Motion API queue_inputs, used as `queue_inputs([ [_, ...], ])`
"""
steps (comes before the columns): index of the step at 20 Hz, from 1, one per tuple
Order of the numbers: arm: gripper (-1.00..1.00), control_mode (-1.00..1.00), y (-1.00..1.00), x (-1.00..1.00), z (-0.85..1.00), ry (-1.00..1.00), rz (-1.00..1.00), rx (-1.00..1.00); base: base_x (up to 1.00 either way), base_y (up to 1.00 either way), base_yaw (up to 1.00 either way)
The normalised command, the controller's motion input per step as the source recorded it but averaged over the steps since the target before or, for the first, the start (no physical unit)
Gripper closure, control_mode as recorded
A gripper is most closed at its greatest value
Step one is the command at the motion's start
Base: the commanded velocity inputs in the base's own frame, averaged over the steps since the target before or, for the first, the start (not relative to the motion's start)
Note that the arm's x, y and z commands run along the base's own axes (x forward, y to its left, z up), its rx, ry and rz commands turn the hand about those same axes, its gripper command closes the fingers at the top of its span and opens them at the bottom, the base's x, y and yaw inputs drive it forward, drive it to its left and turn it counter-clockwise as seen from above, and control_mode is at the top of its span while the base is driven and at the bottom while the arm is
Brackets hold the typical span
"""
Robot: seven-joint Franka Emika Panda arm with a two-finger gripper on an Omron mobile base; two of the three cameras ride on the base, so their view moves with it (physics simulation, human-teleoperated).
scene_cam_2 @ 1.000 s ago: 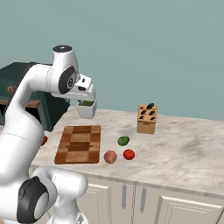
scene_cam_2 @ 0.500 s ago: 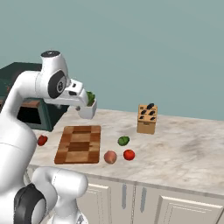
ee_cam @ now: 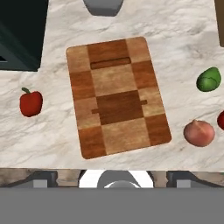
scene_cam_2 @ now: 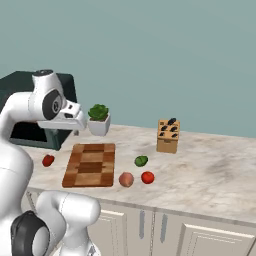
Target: Place the avocado, onion, tomato, and bell pepper on the cutting board.
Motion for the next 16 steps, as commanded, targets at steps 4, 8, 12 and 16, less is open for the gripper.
queue_inputs([
  [4,-1.00,-1.00,0.56,0.00,-0.29,0.10,0.00,-0.05,0.00,0.00,0.00],
  [8,-1.00,-1.00,0.63,0.00,-0.31,0.11,0.00,-0.04,0.00,0.00,0.00],
  [12,-1.00,-1.00,0.39,-0.07,-0.35,0.12,0.02,-0.01,0.00,0.00,0.00],
  [16,-1.00,-1.00,0.40,0.05,-0.35,0.13,0.02,-0.01,0.00,0.00,0.00],
])
